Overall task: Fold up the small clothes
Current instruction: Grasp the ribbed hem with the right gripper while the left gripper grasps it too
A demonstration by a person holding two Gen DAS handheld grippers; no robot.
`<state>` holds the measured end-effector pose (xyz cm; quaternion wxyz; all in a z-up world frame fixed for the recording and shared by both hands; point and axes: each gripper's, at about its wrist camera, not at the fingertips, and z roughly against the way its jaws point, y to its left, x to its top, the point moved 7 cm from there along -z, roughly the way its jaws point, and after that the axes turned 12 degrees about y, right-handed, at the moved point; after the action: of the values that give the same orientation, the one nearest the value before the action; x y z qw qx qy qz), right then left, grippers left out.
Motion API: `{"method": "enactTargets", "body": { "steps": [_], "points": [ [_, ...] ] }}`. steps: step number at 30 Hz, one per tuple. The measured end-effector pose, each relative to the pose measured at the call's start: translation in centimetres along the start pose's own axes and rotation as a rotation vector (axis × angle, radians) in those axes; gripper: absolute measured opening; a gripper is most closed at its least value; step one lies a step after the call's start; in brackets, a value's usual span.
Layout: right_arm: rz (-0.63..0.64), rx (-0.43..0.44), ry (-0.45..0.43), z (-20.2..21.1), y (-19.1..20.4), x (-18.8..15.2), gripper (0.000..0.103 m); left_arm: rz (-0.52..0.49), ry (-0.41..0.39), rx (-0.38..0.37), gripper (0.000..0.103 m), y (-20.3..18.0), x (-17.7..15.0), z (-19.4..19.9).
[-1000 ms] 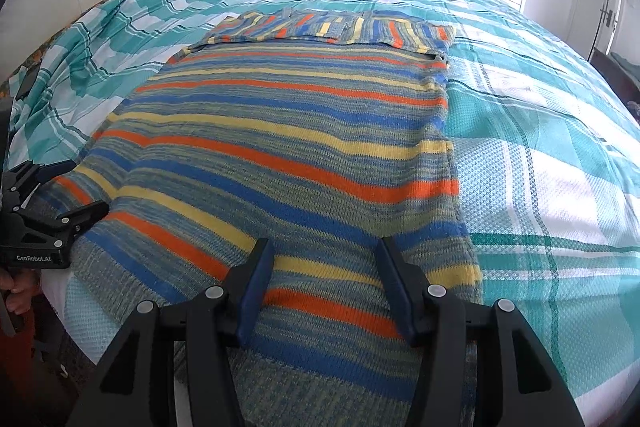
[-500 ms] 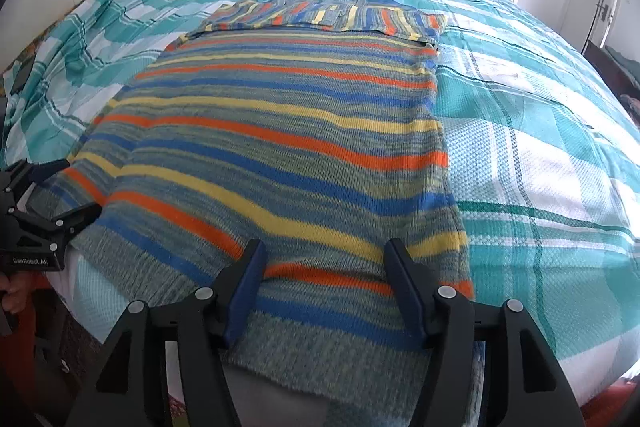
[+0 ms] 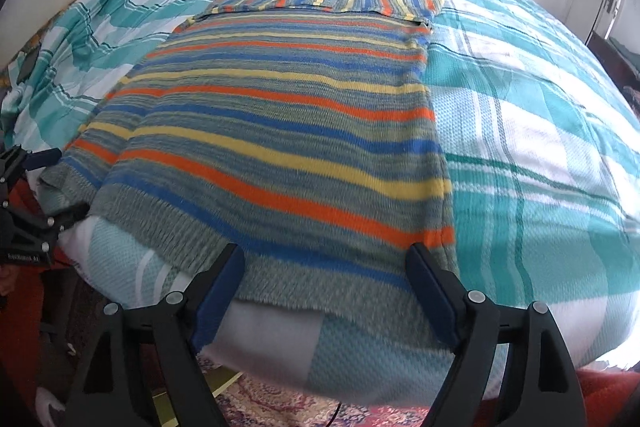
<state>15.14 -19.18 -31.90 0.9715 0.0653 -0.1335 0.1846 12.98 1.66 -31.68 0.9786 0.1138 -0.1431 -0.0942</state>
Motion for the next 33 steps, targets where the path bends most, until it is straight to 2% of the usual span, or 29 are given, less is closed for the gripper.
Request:
{"method": "enactTargets", "body": {
  "steps": [1, 3, 5, 7, 9, 11, 12, 14, 15, 17, 20, 21, 22, 23, 24, 26, 27, 28, 29, 30, 31, 33],
  "points": [
    [-0.001, 0.015, 0.002, 0.5, -0.1, -0.1, 0.082, 0.005, -0.018, 0.011, 0.101, 0.5, 0.1, 1.0],
    [-0.018, 0.062, -0.032, 2.5, -0.6, -0.2, 0.082, 0.071, -0.083, -0.033, 0.102, 2.5, 0.5, 3.4],
    [-0.083, 0.098, -0.171, 6.2, -2.2, 0.1, 0.082, 0.227, -0.140, -0.125, 0.102, 6.3, 0.8, 4.9],
    [-0.168, 0.139, -0.262, 8.7, -4.4, 0.5, 0.082, 0.355, -0.123, -0.212, 0.102, 9.2, 0.8, 4.0],
    [-0.256, 0.201, -0.268, 9.3, -6.8, 0.8, 0.082, 0.481, -0.054, -0.283, 0.100, 11.7, 0.4, 1.6],
    [-0.344, 0.269, -0.204, 8.3, -9.0, 0.9, 0.082, 0.534, 0.001, -0.325, 0.094, 12.2, -0.1, -0.1],
    [-0.400, 0.318, -0.150, 7.3, -10.1, 0.7, 0.081, 0.533, 0.021, -0.353, 0.086, 11.8, -0.2, -0.7],
    [-0.445, 0.397, -0.071, 5.9, -10.5, 0.7, 0.081, 0.491, 0.043, -0.384, 0.084, 10.4, -0.1, -1.0],
    [-0.452, 0.445, -0.010, 4.9, -10.3, 0.4, 0.079, 0.451, 0.044, -0.380, 0.084, 9.4, 0.1, -0.9],
    [-0.428, 0.474, 0.049, 3.6, -9.6, 0.0, 0.078, 0.351, 0.066, -0.350, 0.084, 7.2, 0.6, -1.2],
    [-0.365, 0.438, 0.146, 1.0, -8.3, -0.4, 0.075, 0.279, 0.122, -0.280, 0.084, 5.7, 0.8, -2.5],
    [-0.350, 0.423, 0.155, 0.7, -8.1, -0.3, 0.068, 0.269, 0.133, -0.264, 0.084, 5.5, 0.8, -2.8],
    [-0.342, 0.438, 0.168, 0.4, -8.0, 0.0, 0.053, 0.272, 0.134, -0.264, 0.084, 5.5, 0.8, -2.7],
    [-0.335, 0.477, 0.196, 0.3, -7.7, 0.0, 0.045, 0.283, 0.136, -0.274, 0.084, 5.7, 0.8, -2.6],
    [-0.329, 0.507, 0.225, 0.2, -7.5, -0.1, 0.033, 0.302, 0.141, -0.296, 0.084, 5.9, 0.8, -2.5],
    [-0.299, 0.515, 0.252, 0.2, -7.3, -0.3, 0.022, 0.343, 0.146, -0.345, 0.084, 6.6, 0.7, -2.5],
    [-0.292, 0.515, 0.255, 0.3, -7.1, -0.7, 0.012, 0.363, 0.153, -0.369, 0.081, 6.9, 0.7, -2.6],
    [-0.295, 0.527, 0.258, 0.4, -7.2, -0.8, 0.008, 0.379, 0.165, -0.372, 0.075, 7.0, 0.5, -2.7],
    [-0.310, 0.548, 0.253, 0.5, -7.6, -0.7, 0.008, 0.391, 0.179, -0.365, 0.052, 7.3, 0.4, -2.8],
    [-0.329, 0.574, 0.239, 0.7, -7.7, -0.6, 0.008, 0.396, 0.194, -0.375, 0.017, 7.4, 0.4, -3.0],
    [-0.344, 0.595, 0.221, 0.9, -7.9, -0.4, 0.008, 0.406, 0.213, -0.411, 0.005, 7.5, 0.4, -3.1],
    [-0.377, 0.644, 0.172, 1.7, -8.3, 0.0, 0.008, 0.460, 0.219, -0.482, 0.005, 8.2, 0.8, -3.0]
  ]
}}
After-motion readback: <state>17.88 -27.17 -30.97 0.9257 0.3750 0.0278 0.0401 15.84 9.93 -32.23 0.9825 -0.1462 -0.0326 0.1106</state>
